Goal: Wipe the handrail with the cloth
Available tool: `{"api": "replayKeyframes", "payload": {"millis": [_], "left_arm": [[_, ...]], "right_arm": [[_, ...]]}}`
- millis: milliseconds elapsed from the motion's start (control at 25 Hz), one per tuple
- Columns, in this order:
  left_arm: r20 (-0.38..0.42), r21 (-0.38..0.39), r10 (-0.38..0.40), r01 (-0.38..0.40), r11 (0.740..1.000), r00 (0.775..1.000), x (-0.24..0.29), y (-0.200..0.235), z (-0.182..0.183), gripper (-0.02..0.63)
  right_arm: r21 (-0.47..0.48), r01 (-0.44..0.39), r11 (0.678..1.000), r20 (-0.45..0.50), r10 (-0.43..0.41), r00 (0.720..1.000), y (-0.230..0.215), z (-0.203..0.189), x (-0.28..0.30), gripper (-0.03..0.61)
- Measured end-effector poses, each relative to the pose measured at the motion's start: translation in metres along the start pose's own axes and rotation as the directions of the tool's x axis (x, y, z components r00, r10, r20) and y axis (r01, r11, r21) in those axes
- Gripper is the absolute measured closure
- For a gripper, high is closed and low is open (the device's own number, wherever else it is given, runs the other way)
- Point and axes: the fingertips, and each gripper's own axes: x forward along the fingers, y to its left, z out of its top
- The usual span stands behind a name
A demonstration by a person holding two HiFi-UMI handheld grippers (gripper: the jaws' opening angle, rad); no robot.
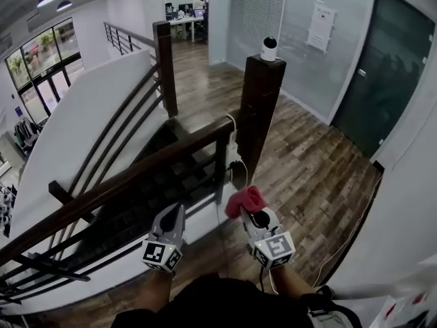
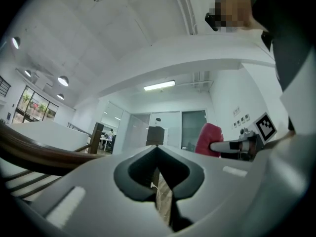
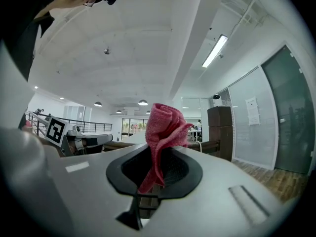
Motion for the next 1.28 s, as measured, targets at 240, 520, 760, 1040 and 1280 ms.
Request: {"api": "replayKeyframes", "payload": {"millis": [240, 520, 760, 1040, 1280], "left_arm": [[-0.009, -0.012, -0.009, 0.009, 1.0, 1.0, 0.015, 0.026, -0.003, 0.614], [0.007, 0.007, 0.004, -0.005, 1.0, 1.0, 0.051, 0.032, -0.012, 0.614], [0.04, 0.05, 0.092, -0.094, 0.994, 0.995, 0.105, 0.039, -0.008, 0.614], [0.055, 0.055, 0.181, -0.184, 0.981, 0.982, 0.155, 0.042, -0.014, 0.614], [0.027, 0.058, 0.27, -0.272, 0.961, 0.962, 0.161, 0.049, -0.025, 0.614]], "right_arm": [[0.007, -0.022, 1.0, 0.009, 0.022, 1.0, 0.003, 0.002, 0.038, 0.537], [0.048, -0.088, 0.995, -0.006, 0.089, 0.996, -0.038, -0.012, 0.082, 0.537], [0.02, -0.197, 0.98, 0.027, 0.197, 0.98, -0.086, 0.007, 0.131, 0.537], [0.013, -0.298, 0.954, -0.006, 0.298, 0.954, -0.137, 0.012, 0.172, 0.537], [0.005, -0.377, 0.926, -0.05, 0.377, 0.925, -0.15, 0.005, 0.216, 0.537]]}}
